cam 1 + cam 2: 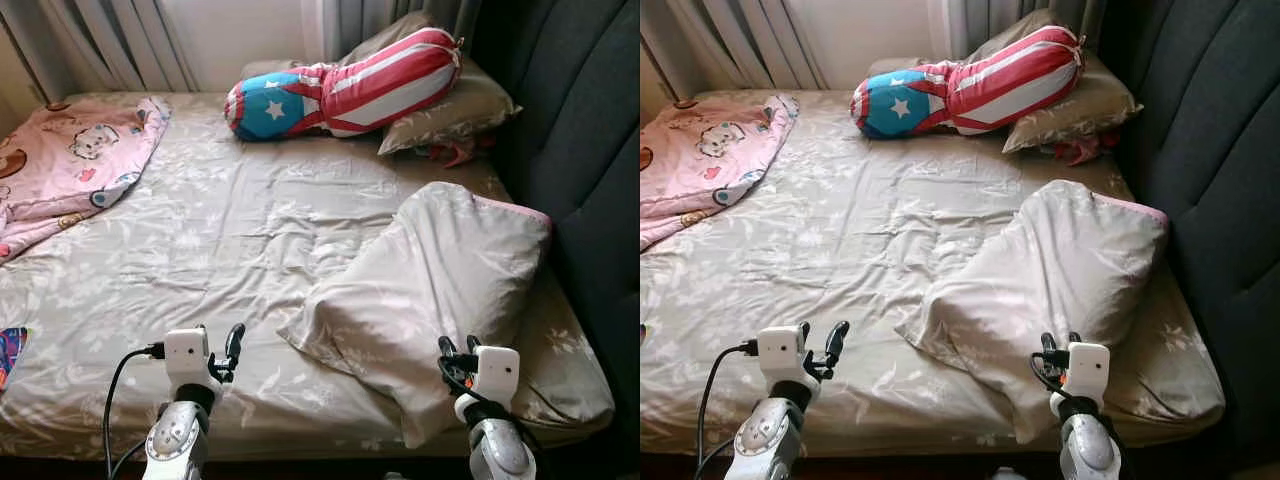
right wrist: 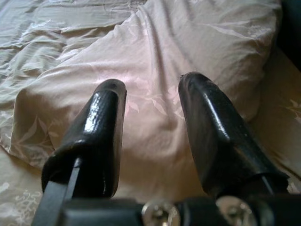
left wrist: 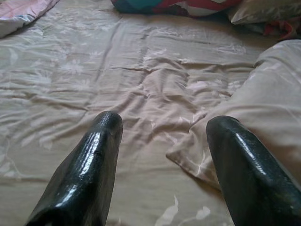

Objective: Clean up the room

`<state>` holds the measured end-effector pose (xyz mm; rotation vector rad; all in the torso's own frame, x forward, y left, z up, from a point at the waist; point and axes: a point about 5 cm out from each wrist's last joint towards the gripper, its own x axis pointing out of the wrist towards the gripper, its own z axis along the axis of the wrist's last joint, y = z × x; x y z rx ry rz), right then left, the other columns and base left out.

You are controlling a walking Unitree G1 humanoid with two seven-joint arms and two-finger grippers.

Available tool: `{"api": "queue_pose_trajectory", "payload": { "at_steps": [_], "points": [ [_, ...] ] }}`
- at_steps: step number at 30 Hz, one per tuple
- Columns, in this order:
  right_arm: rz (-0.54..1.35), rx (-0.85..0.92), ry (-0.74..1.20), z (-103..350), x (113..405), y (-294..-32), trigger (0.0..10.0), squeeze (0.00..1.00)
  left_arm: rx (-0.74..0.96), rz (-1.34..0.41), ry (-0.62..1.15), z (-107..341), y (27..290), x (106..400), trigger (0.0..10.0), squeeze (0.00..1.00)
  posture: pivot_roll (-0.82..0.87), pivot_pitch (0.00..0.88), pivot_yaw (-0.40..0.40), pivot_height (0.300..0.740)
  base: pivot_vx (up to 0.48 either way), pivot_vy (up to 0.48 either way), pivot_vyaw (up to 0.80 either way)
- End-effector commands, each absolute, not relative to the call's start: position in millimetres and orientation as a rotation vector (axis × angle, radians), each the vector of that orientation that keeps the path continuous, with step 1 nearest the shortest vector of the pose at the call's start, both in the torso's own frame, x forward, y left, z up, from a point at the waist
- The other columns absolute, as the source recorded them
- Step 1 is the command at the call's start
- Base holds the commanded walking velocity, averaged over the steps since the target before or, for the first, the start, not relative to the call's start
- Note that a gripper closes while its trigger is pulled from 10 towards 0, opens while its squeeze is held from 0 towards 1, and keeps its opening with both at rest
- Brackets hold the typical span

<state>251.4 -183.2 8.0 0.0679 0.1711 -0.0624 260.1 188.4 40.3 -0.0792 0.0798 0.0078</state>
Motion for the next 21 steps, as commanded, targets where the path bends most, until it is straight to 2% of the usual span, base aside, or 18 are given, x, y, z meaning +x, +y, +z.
{"api": "queue_pose_trajectory", "payload": {
  "at_steps": [1,4,9,14,21],
  "points": [
    [-0.061,0.07,0.19,5.7,252.0,-181.4,10.0,0.0,-0.075,0.003,0.094,38.3,188.6,257.7,10.0,0.0,-0.21,0.098,0.007,0.662,0.0,0.0,0.0],
    [-0.062,0.07,0.19,6.0,253.0,-181.5,10.0,0.0,-0.075,0.002,0.095,38.0,188.8,257.6,10.0,0.0,-0.21,0.097,0.007,0.662,0.0,0.0,0.0],
    [-0.065,0.08,0.206,4.8,254.7,-180.9,10.0,0.0,-0.077,0.003,0.1,36.7,188.9,256.9,10.0,0.0,-0.21,0.095,0.006,0.662,0.257,0.0,0.0],
    [-0.06,0.084,0.216,3.4,255.4,-178.1,10.0,0.0,-0.078,0.006,0.104,35.7,189.1,256.6,10.0,0.0,-0.21,0.094,0.006,0.662,0.266,0.0,-0.63],
    [-0.041,0.075,0.203,5.4,257.8,-175.3,10.0,0.0,-0.079,0.011,0.1,36.3,189.3,257.3,10.0,0.0,-0.2,0.091,0.004,0.662,0.269,0.0,0.0]
  ]
}}
